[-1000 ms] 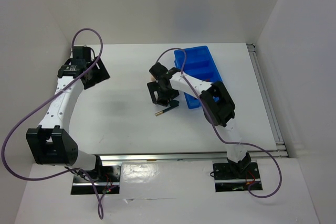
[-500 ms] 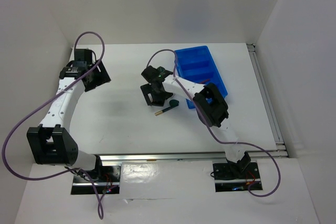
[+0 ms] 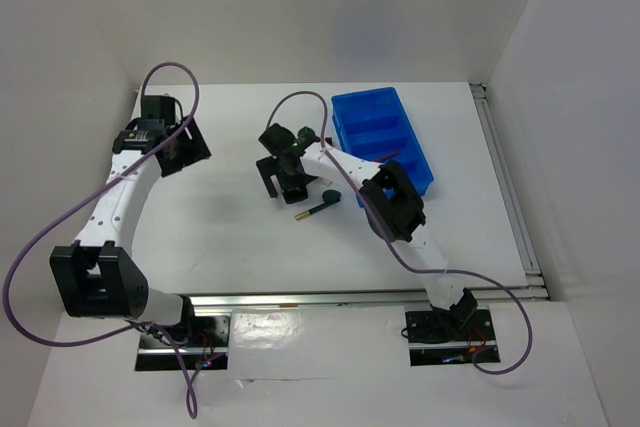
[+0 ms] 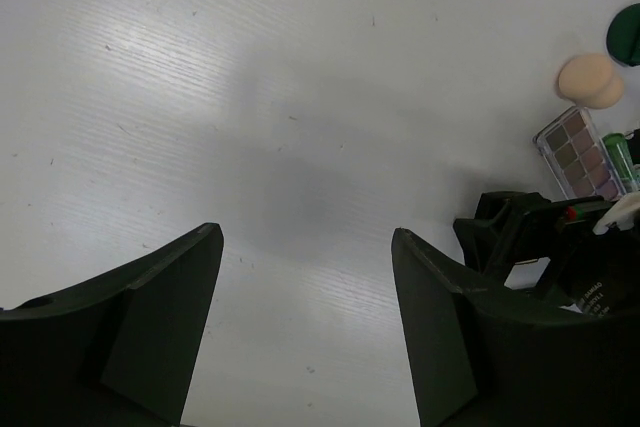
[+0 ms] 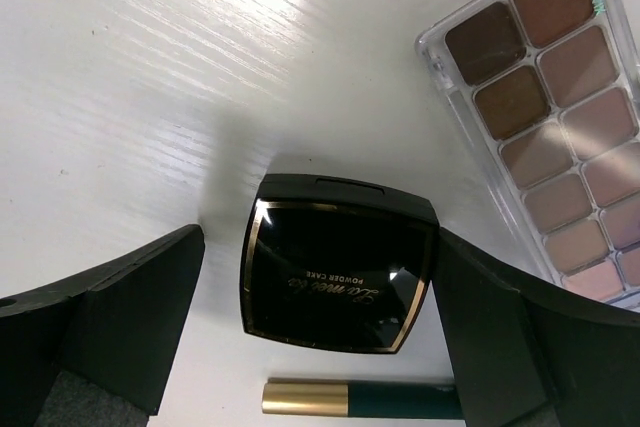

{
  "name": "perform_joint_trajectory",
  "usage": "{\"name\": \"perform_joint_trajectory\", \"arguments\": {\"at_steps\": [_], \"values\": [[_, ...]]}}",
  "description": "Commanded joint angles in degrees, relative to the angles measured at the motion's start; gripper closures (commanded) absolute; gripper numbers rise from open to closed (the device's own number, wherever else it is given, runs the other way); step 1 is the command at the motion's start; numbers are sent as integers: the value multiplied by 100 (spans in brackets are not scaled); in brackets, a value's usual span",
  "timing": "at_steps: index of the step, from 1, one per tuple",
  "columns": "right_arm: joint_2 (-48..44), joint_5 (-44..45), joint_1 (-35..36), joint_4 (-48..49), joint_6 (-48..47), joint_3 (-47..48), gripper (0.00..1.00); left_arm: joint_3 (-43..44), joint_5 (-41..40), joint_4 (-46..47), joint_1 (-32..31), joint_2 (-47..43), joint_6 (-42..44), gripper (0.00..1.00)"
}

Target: Organize the makeup

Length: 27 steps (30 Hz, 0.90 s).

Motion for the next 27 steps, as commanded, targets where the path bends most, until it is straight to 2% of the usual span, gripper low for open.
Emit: {"name": "perform_joint_trajectory", "arguments": {"at_steps": [1, 3, 8, 10, 12, 13, 16, 20, 27], "values": [[151, 285, 187, -56, -32, 199, 0, -64, -5, 72, 37, -255, 121, 18], [151, 548, 249, -57, -32, 16, 2, -65, -5, 72, 37, -255, 121, 18], [-147, 419, 249, 101, 82, -486, 4, -65, -5, 72, 37, -255, 121, 18], [-148, 418, 249, 102, 161, -627, 15, -65, -5, 72, 37, -255, 121, 18], [-201, 418, 249, 102, 214, -627, 23, -65, -5, 72, 37, -307, 121, 18], [-201, 479, 249, 102, 214, -627, 31, -65, -5, 72, 37, -308, 121, 18], [-323, 532, 249, 163, 145, -575, 33, -65, -5, 72, 37, -308, 121, 18], [-552, 585, 249, 163, 91, -57, 34, -65, -57, 19, 37, -308, 121, 18], [-1158, 471, -435, 225, -67, 611, 37, 49, -110, 19, 37, -360, 121, 18]]}}
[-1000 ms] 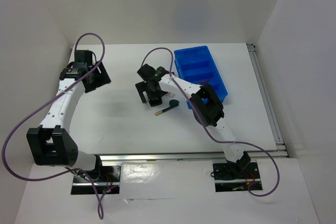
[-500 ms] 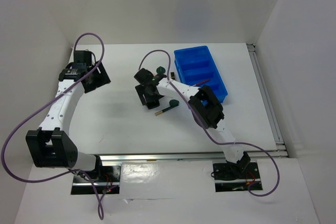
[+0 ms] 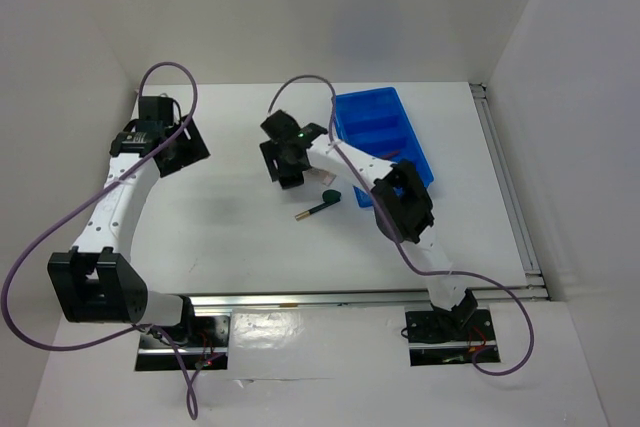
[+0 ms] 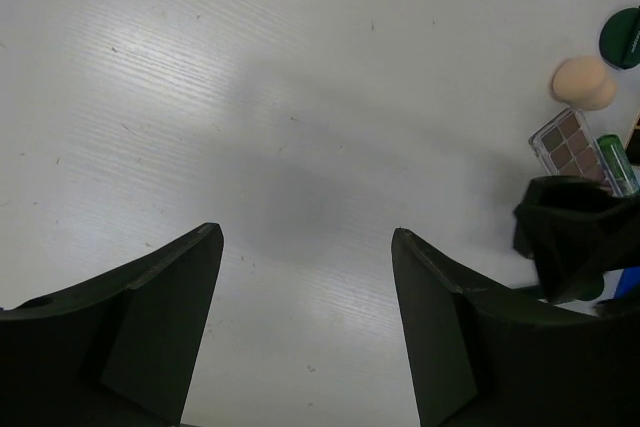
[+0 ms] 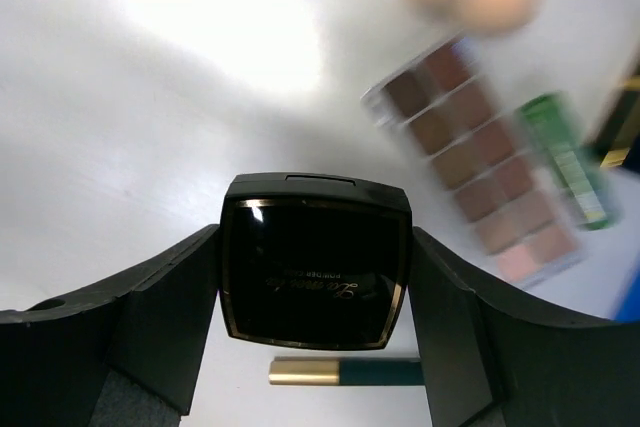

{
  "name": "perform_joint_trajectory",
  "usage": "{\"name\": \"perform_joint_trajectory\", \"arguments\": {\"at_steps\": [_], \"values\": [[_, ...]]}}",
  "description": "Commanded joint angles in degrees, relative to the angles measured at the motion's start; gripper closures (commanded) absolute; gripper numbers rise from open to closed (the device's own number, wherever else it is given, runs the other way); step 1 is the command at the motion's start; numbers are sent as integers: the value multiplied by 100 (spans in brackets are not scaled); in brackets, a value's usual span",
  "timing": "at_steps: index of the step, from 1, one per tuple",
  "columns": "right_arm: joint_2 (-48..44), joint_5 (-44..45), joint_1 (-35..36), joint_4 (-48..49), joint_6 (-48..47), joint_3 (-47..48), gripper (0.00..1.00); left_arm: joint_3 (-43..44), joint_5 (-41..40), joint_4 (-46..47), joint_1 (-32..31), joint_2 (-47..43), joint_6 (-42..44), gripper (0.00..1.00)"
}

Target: Organize the makeup

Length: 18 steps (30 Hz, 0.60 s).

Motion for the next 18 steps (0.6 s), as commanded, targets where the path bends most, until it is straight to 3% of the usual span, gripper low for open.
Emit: {"name": "perform_joint_trajectory", "arguments": {"at_steps": [1, 8, 18], "values": [[-750, 92, -499, 118, -120, 679, 37, 84, -88, 25, 37, -188, 119, 18], [-751, 136, -1666, 65, -181, 1093, 37, 243, -88, -27, 37, -83, 119, 18], [-303, 251, -2741, 258, -304, 1155, 37, 304, -88, -27, 90, 137, 14, 18]]}}
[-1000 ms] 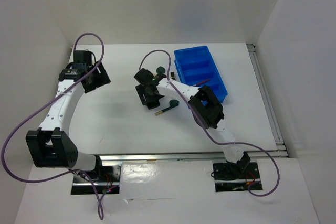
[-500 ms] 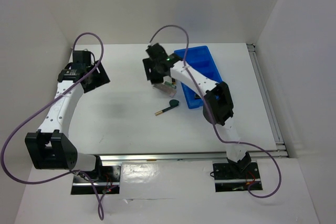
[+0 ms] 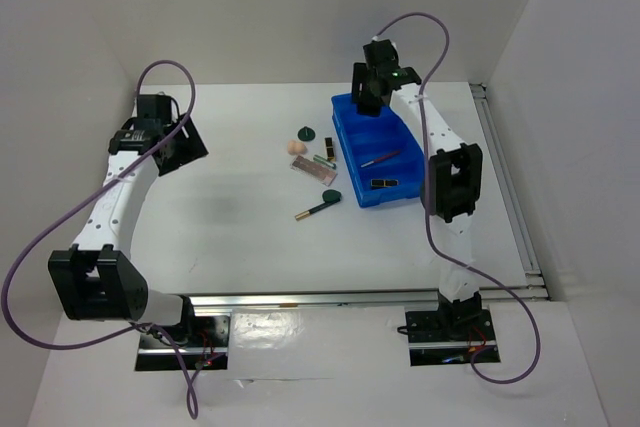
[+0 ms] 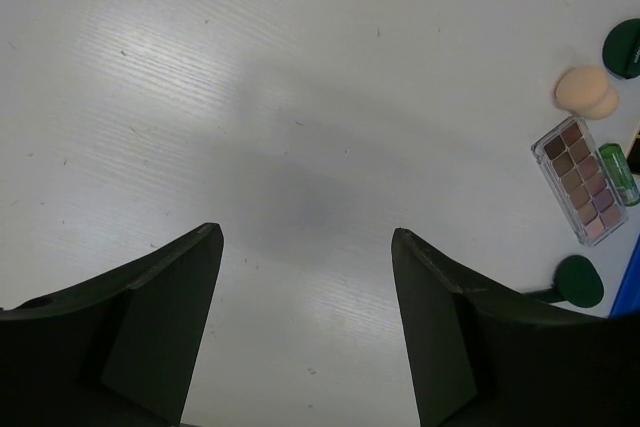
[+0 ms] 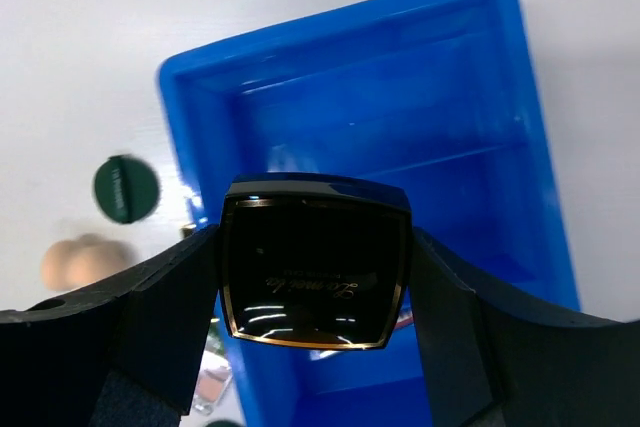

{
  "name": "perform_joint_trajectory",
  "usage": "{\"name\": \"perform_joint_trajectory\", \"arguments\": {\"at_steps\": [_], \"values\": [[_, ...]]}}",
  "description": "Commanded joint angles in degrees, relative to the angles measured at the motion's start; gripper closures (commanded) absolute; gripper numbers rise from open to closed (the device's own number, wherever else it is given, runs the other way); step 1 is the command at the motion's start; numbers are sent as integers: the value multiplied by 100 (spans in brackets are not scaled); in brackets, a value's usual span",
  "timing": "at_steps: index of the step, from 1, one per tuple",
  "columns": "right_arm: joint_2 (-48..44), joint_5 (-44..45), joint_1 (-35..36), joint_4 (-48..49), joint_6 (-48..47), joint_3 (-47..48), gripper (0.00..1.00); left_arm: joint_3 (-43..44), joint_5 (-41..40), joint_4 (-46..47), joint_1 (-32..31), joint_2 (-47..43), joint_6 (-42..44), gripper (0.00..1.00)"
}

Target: Organize the makeup

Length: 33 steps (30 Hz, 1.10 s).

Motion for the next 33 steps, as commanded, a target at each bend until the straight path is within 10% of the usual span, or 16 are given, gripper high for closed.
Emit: {"name": "perform_joint_trajectory", "arguments": {"at_steps": [1, 23, 28, 33], "values": [[266, -20, -133, 180, -101, 176, 37, 210, -49, 23, 26, 98, 23, 18], [618, -73, -371, 672, -267, -835, 32, 263, -154, -39, 26, 195, -30, 18], [680, -73, -371, 540, -268, -651, 4, 263, -154, -91, 26, 195, -30, 18], [198, -12, -371, 487, -268, -537, 1, 324, -102, -91, 26, 195, -30, 18]]}}
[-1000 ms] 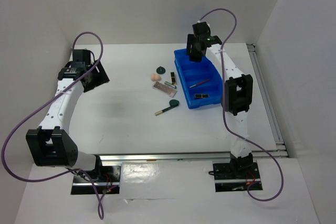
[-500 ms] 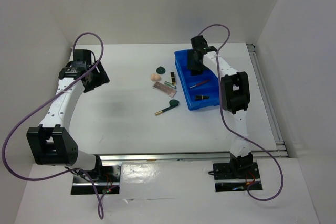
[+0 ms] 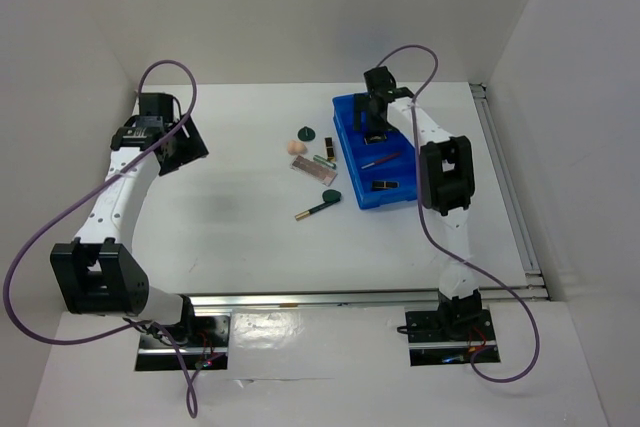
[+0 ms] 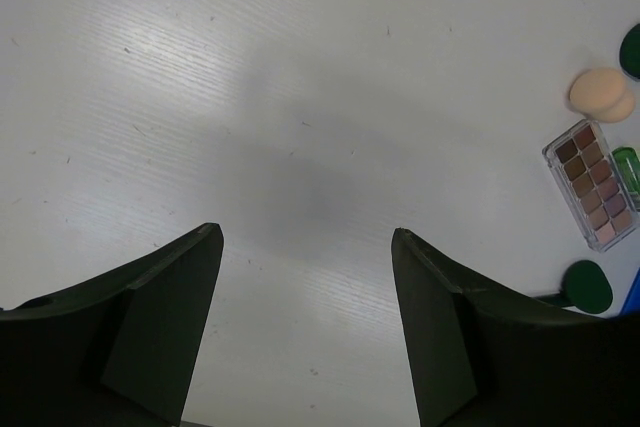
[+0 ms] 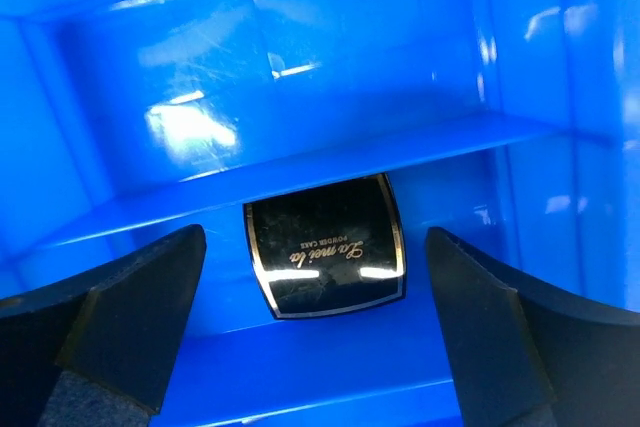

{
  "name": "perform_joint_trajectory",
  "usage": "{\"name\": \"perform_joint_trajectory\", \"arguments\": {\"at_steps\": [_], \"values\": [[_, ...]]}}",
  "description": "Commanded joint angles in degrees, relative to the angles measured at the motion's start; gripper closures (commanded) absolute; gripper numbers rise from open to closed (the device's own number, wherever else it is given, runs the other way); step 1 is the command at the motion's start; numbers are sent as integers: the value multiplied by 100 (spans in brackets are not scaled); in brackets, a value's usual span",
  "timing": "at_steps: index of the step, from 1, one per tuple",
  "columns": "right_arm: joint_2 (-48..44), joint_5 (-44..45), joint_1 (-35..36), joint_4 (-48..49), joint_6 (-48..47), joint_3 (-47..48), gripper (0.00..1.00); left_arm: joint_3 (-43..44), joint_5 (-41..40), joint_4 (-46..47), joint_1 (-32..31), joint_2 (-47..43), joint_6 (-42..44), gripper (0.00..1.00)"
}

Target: Organize the makeup

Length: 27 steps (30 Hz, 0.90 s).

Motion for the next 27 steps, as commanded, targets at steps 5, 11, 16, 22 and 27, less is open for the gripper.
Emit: {"name": "perform_joint_trajectory", "arguments": {"at_steps": [5, 11, 16, 22, 27], "values": [[-1475, 152, 296, 184, -23, 108, 17, 281, -38, -10, 26, -19, -15, 18], [-2389, 214, 1289, 61, 91, -1104, 22, 281, -152, -10, 26, -125, -15, 18], [-2655, -233, 2211, -203, 144, -2141, 17, 228, -205, -10, 26, -230, 38, 18], [-2716, -1025, 2626, -396, 291, -2714, 16, 176, -205, -10, 26, -283, 91, 18], [-2444, -858, 2688, -792, 1829, -2574, 14, 61, -205, 42, 26, -397, 91, 18]]}}
